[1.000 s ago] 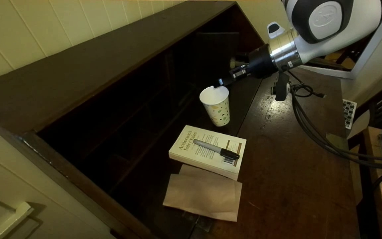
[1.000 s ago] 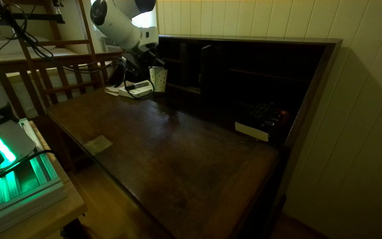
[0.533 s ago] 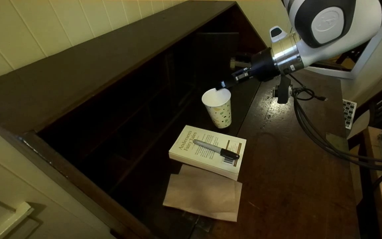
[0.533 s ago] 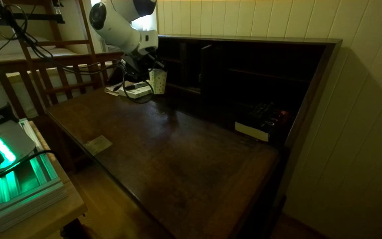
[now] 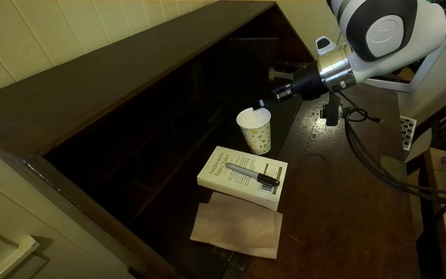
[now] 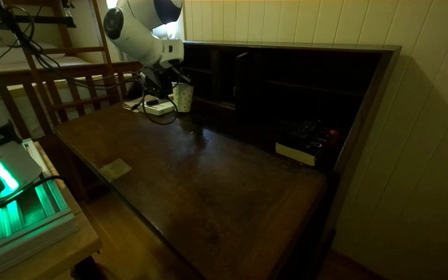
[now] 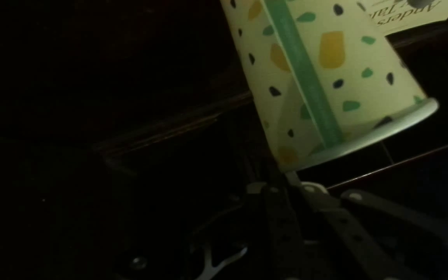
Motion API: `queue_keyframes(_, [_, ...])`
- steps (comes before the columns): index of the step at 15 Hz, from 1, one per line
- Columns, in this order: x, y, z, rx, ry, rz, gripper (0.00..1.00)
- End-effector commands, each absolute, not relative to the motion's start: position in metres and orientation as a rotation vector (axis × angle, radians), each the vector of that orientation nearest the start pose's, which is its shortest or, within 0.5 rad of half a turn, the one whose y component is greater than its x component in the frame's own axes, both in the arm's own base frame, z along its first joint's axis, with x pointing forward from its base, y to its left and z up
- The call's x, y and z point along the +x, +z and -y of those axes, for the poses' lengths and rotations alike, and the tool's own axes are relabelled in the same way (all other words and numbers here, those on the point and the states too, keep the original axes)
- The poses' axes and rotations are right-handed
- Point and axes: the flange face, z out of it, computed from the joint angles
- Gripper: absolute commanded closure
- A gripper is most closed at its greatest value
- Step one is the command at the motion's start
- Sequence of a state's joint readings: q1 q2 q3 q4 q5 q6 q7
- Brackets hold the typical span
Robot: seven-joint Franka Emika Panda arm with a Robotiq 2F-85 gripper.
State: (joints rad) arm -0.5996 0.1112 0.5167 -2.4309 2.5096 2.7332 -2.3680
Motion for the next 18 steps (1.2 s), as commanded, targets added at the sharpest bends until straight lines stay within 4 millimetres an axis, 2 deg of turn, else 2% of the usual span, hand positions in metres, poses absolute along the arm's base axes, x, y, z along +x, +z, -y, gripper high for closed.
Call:
queue_keyframes(1, [0.446,0.242,0.054,-2.509,-1.295,-0.198,0.99])
queue_keyframes(2, [0.447,0.242,0.054,-2.509,-1.295,-0.198,0.99])
queue_keyframes(3, [0.447,0.242,0.053,-2.508,-1.292,-0.198,0.94])
queue_keyframes(4, [0.447,0.243,0.053,-2.511,-1.292,-0.196,0.70])
queue_keyframes(6, [0.447,0.244,0.051,-2.510,-1.295,-0.189,0.66])
queue_keyframes(7, [0.447,0.244,0.050,-2.506,-1.296,-0.186,0.60])
queue_keyframes(15, [0.447,0.255,0.040,-2.493,-1.313,-0.157,0.04])
queue_keyframes(18, [0.446,0.263,0.039,-2.504,-1.314,-0.150,0.00])
